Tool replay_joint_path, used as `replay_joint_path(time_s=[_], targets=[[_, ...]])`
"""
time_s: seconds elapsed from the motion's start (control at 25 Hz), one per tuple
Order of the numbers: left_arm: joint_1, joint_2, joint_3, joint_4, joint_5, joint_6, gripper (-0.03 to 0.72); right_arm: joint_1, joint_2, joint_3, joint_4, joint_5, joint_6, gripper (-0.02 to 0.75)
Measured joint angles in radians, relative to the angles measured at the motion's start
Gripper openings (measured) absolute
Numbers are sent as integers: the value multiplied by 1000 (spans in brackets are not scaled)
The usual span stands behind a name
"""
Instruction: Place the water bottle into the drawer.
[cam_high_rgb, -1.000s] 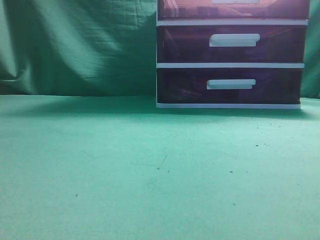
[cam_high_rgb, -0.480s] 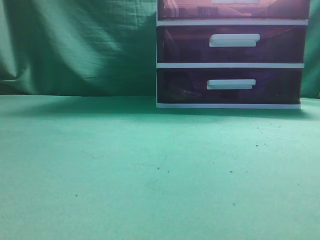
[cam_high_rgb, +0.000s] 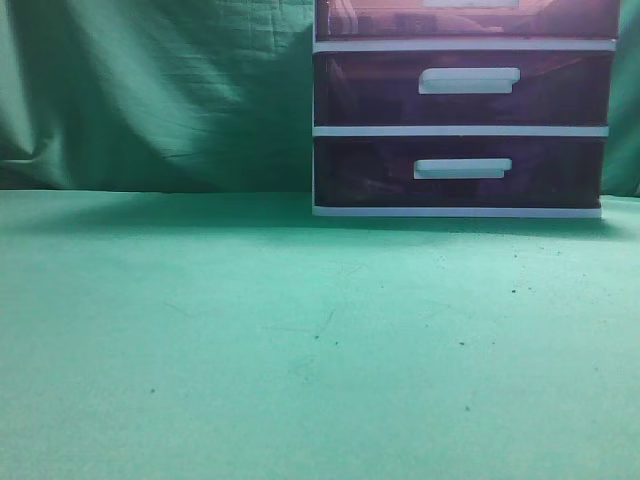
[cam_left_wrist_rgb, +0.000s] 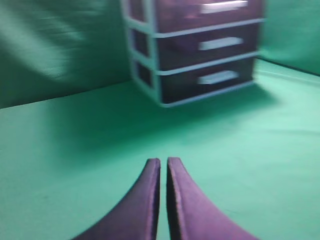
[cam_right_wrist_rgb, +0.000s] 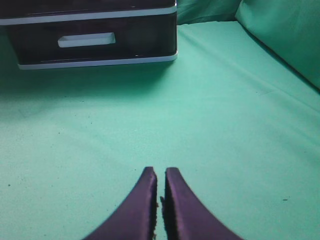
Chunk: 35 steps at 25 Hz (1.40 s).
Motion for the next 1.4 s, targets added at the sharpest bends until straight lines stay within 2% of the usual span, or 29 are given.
replay_joint_path(time_s=[0.12, 0.2, 0.28, 0.36, 0.52, 1.4], targets=[[143, -2, 94, -20, -63, 0, 0, 0, 0, 0, 0, 0, 0, 48], [212, -2, 147, -37, -69, 0, 0, 0, 0, 0, 0, 0, 0, 48], [265, -2, 179, -42, -75, 0, 0, 0, 0, 0, 0, 0, 0, 48], [291, -2, 211, -40, -77, 0, 0, 0, 0, 0, 0, 0, 0, 48], [303, -2, 277, -30, -81, 0, 0, 0, 0, 0, 0, 0, 0, 48], [303, -2, 281, -14, -87, 0, 0, 0, 0, 0, 0, 0, 0, 48]])
